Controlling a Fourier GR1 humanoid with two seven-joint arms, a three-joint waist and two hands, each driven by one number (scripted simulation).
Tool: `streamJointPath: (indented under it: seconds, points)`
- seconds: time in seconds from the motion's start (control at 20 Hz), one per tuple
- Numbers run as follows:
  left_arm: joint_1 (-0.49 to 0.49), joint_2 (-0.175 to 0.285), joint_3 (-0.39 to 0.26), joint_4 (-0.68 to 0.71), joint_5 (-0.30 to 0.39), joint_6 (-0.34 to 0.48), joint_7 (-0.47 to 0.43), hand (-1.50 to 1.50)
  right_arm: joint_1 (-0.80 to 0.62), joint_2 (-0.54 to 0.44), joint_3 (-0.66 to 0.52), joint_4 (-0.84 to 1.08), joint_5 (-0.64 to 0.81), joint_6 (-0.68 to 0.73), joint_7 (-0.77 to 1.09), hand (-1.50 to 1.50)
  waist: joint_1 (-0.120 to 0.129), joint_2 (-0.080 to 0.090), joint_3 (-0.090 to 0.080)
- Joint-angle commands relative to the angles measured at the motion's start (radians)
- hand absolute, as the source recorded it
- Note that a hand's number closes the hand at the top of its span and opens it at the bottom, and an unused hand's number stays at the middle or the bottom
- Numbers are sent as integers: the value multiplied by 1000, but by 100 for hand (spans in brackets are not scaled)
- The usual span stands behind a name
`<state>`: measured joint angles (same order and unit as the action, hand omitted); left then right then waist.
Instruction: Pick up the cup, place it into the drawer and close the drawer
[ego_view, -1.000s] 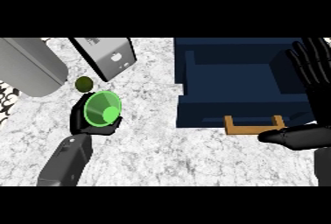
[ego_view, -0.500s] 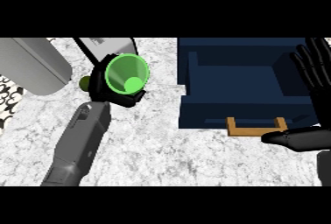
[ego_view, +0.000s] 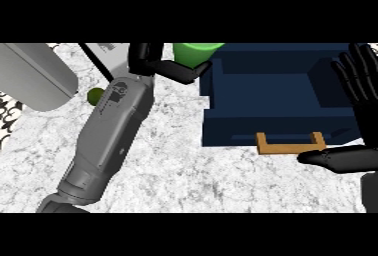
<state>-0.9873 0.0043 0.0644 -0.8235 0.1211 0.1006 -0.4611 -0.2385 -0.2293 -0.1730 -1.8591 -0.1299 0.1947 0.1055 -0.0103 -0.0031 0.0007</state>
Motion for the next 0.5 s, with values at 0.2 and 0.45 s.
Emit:
streamJointPath:
  seconds: [0.2, 0.45]
  points:
    - [-289, -4, -93, 190, 47, 190, 205, 150, -3, 30, 35, 5, 23, -9, -16, -150, -36, 9, 0]
    - [-340, -4, -176, 374, 103, 246, 194, 150, -42, 10, 19, 61, 9, 20, -61, -150, -63, 21, 1]
